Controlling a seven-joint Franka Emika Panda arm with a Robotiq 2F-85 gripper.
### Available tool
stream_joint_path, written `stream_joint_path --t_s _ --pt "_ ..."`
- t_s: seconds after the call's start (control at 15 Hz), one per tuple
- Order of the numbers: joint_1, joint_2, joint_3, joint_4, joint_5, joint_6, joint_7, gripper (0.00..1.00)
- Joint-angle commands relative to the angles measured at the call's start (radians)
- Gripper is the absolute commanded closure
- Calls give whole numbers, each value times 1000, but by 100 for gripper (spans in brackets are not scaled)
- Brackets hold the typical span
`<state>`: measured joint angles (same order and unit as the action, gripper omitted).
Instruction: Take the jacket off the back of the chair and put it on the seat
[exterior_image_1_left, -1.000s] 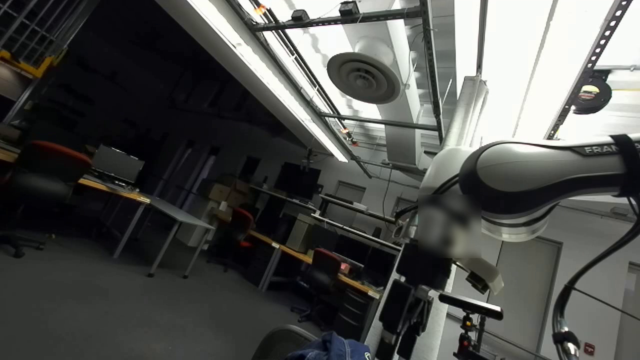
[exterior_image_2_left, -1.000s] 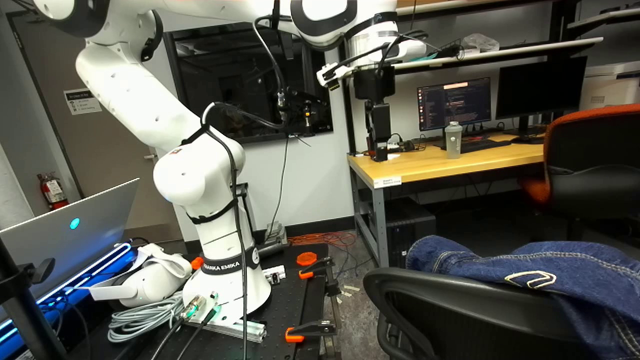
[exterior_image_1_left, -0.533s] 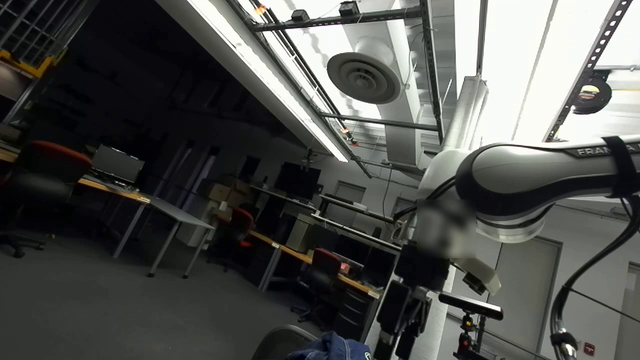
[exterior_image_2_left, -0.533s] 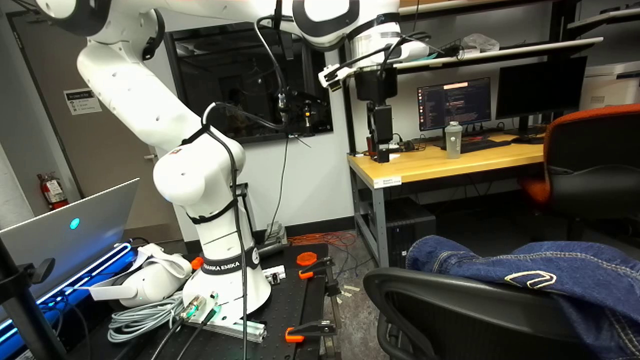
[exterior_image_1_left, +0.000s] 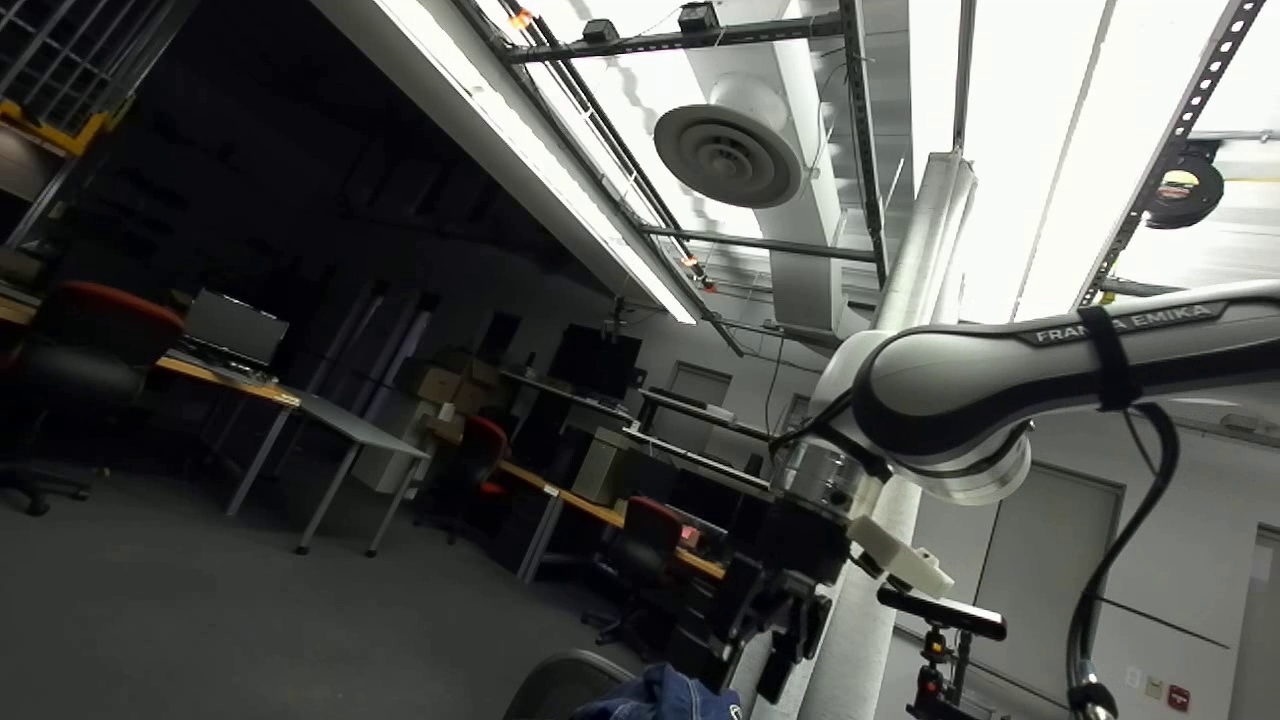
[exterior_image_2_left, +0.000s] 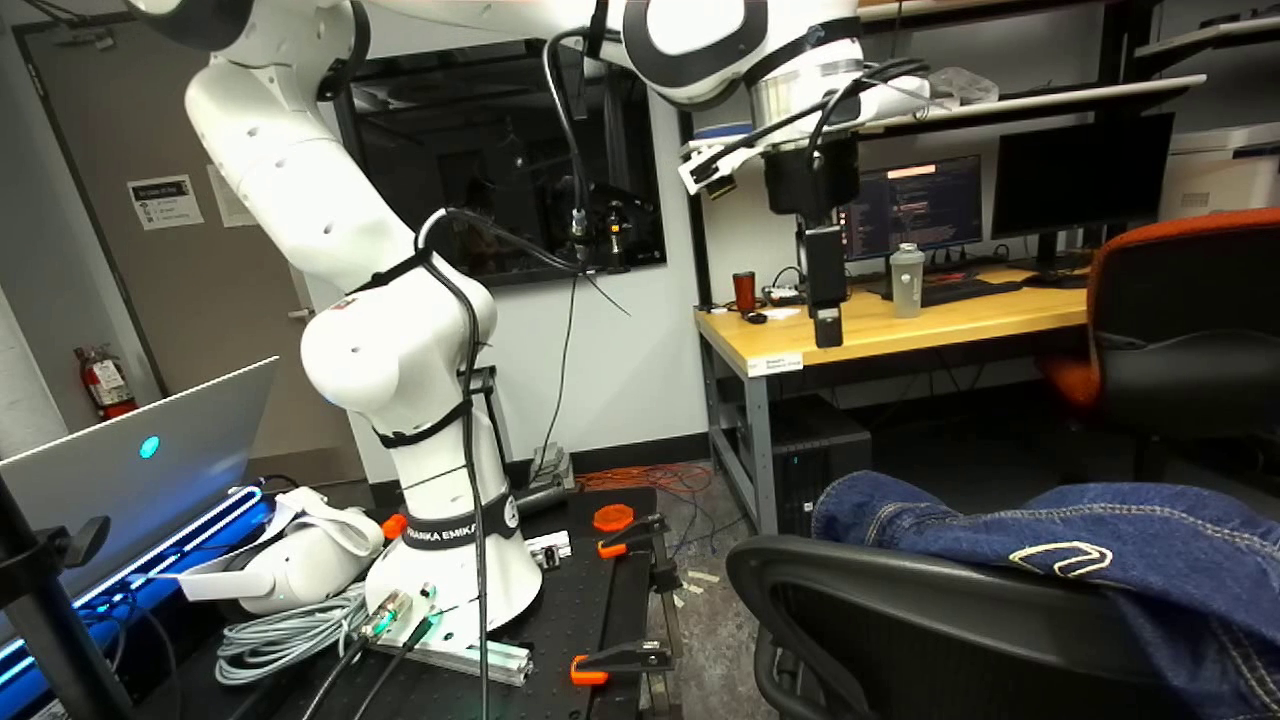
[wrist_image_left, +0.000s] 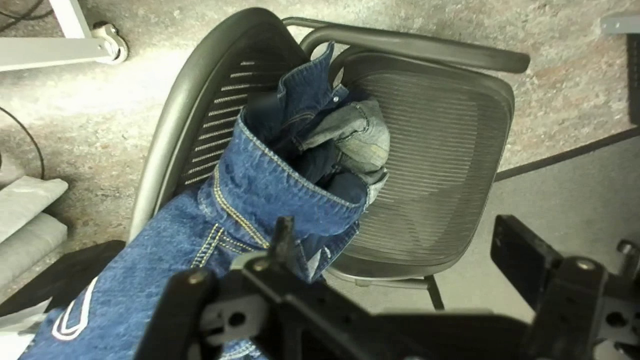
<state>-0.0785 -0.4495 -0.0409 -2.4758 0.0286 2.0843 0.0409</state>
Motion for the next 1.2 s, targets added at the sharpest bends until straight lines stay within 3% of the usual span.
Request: stream_joint_path --t_s 0.0,1.13 --pt "-46 112 -20 63 -23 48 70 0" --pt "-108 403 -91 52 -17 187 333 0"
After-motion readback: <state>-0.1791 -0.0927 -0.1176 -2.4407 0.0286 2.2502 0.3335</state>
